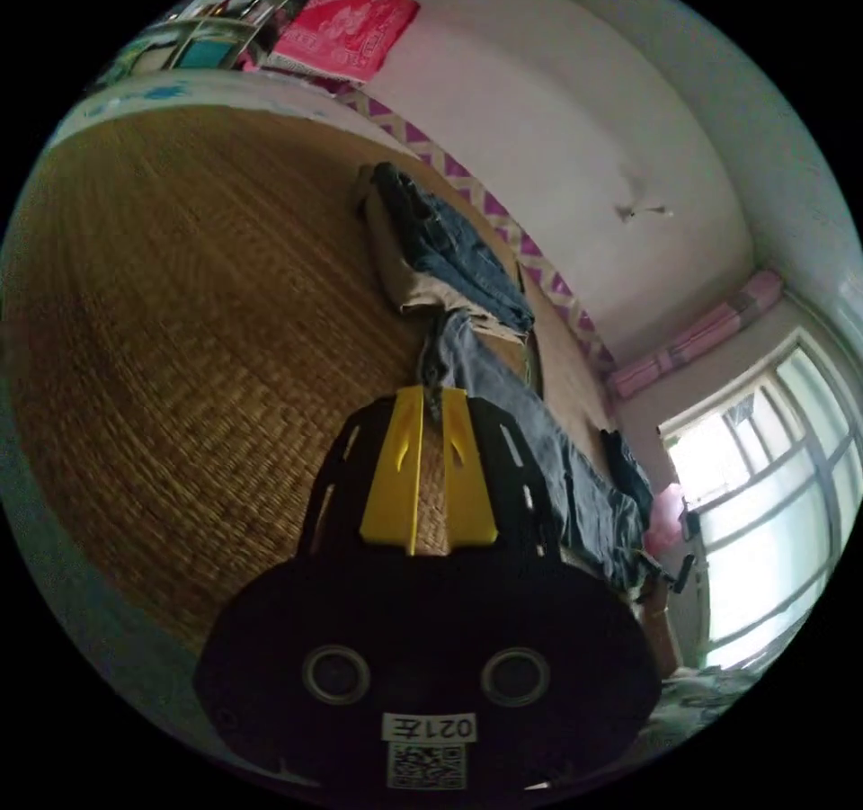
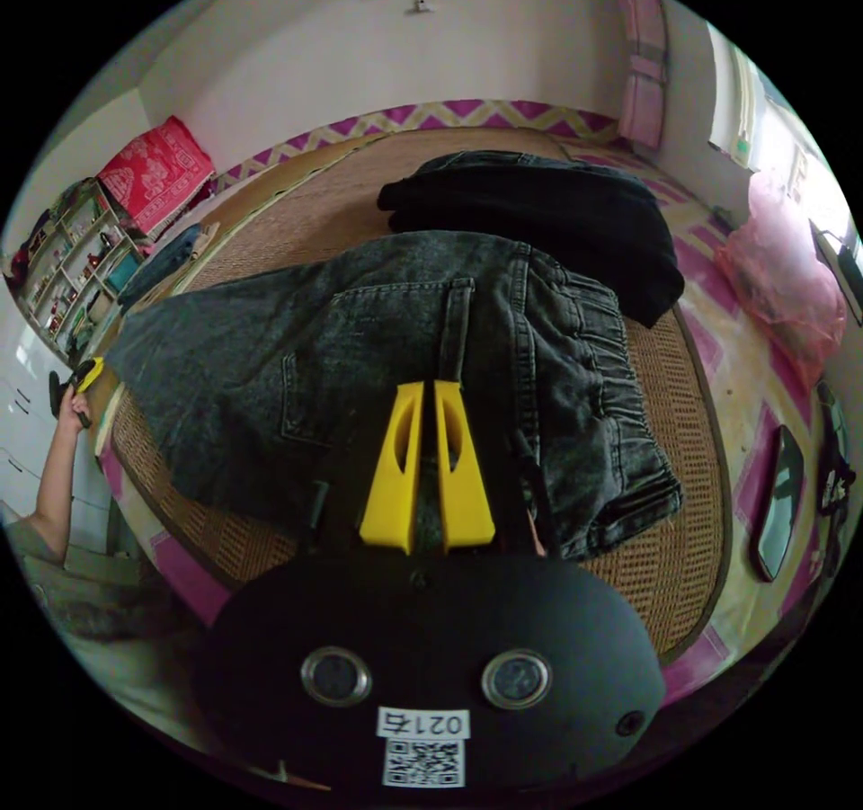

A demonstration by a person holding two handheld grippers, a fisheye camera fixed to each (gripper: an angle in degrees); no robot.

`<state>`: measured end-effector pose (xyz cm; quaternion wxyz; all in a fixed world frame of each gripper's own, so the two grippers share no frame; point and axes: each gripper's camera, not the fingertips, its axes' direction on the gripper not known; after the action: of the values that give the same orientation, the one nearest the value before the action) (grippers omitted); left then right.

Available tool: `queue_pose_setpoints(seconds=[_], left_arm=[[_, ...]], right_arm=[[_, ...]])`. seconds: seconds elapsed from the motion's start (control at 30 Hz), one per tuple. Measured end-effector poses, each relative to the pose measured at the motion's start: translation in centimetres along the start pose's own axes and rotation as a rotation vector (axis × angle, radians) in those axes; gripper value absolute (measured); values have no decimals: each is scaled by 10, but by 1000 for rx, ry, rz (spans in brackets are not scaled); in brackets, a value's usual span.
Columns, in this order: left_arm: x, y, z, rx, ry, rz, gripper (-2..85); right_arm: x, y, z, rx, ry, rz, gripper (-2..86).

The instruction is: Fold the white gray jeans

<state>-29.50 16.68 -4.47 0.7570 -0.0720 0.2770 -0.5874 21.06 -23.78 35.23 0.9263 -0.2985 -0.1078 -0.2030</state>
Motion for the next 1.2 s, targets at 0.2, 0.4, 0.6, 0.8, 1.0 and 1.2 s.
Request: queue_pose_setpoints(seconds=[0.2, 0.4, 0.6, 0.8, 1.0, 1.2], left_arm=[[106, -4, -8, 32, -2, 540, 41], [184, -18, 80, -194, -14, 858, 90], [208, -34, 134, -356, -27, 1020, 110], [211, -35, 156, -545, -35, 1091, 111], [208, -26, 140, -541, -19, 1151, 43], [214, -12, 63, -282, 10, 1223, 0]], right_arm=[[-19, -25, -47, 165, -72, -281, 74], [-25, -102, -4, -24, 59, -562, 96], [-1, -157, 32, -214, 19, -673, 134], [22, -171, 37, -288, -105, -719, 86], [29, -151, 11, -180, -95, -760, 0], [53, -135, -35, -71, -202, -712, -8]])
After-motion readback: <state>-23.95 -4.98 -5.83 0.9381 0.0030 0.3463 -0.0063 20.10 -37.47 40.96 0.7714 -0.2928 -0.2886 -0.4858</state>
